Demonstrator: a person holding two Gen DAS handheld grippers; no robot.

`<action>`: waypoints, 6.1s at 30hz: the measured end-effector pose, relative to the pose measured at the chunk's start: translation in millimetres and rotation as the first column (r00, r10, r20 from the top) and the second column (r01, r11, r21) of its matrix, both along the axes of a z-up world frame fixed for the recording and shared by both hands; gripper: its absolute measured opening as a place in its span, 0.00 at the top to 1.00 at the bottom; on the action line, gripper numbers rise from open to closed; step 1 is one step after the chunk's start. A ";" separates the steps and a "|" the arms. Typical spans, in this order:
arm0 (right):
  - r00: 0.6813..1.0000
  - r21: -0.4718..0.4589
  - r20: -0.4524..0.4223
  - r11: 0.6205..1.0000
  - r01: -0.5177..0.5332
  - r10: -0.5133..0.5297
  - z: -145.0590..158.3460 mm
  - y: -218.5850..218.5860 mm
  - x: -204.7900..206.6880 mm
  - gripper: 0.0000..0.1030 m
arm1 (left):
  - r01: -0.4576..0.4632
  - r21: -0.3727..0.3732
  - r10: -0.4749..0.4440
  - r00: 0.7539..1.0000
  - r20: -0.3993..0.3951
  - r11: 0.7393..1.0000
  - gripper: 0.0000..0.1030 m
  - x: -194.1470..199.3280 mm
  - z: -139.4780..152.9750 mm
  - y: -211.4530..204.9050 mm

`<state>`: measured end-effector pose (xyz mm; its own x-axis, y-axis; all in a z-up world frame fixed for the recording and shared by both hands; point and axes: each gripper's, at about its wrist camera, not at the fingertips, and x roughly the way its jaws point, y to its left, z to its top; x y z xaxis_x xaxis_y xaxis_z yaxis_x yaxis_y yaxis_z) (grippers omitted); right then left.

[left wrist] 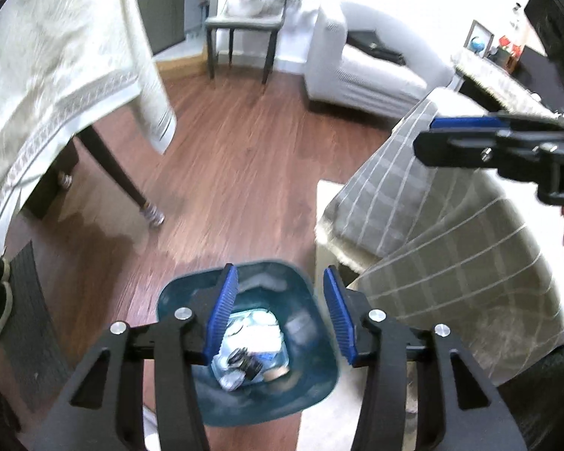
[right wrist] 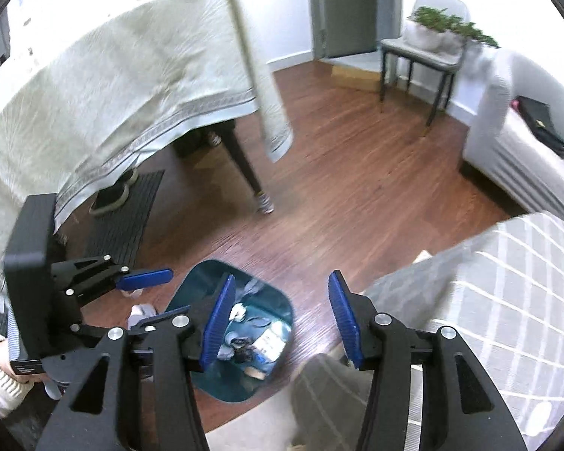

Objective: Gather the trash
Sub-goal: 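Move both open tools back over the table, then grasp the white plastic cap with the left tool while the right tool grasps the SanDisk box, then carry the cap with the left tool over the teal bin and open it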

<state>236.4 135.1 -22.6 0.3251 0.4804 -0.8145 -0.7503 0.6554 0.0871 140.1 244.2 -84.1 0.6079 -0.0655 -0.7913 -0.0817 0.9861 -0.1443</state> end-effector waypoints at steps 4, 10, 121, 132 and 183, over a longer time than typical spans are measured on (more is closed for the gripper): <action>0.999 0.015 0.027 0.999 0.046 -0.046 9.0 -26.0 6.6 0.45 | 0.029 0.000 -0.029 0.997 0.074 1.000 0.52 7.2 21.7 -21.8; 0.990 0.024 0.099 0.994 0.103 -0.104 21.2 -62.8 10.9 0.39 | 0.077 0.002 -0.076 0.988 0.137 0.997 0.51 21.1 39.8 -56.1; 0.877 0.173 0.184 0.893 0.416 -0.444 56.2 -250.2 74.3 0.99 | 0.229 -0.015 -0.224 0.963 0.147 0.973 0.69 48.7 53.6 -154.8; 0.935 0.168 0.186 0.947 0.273 -0.303 60.8 -160.3 60.2 0.99 | 0.126 -0.004 -0.124 0.982 0.143 0.992 0.69 28.6 53.9 -88.4; 0.986 0.011 -0.078 0.989 -0.147 0.147 -35.5 111.1 -34.5 0.99 | -0.074 -0.079 0.044 0.942 -0.334 0.994 0.68 -49.1 -133.2 63.6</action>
<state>201.9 246.2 -58.1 0.1859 0.5226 -0.8321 -0.8292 0.5378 0.1525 91.0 307.8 -217.3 0.3177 -0.1171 -0.9409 -0.1977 0.9623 -0.1866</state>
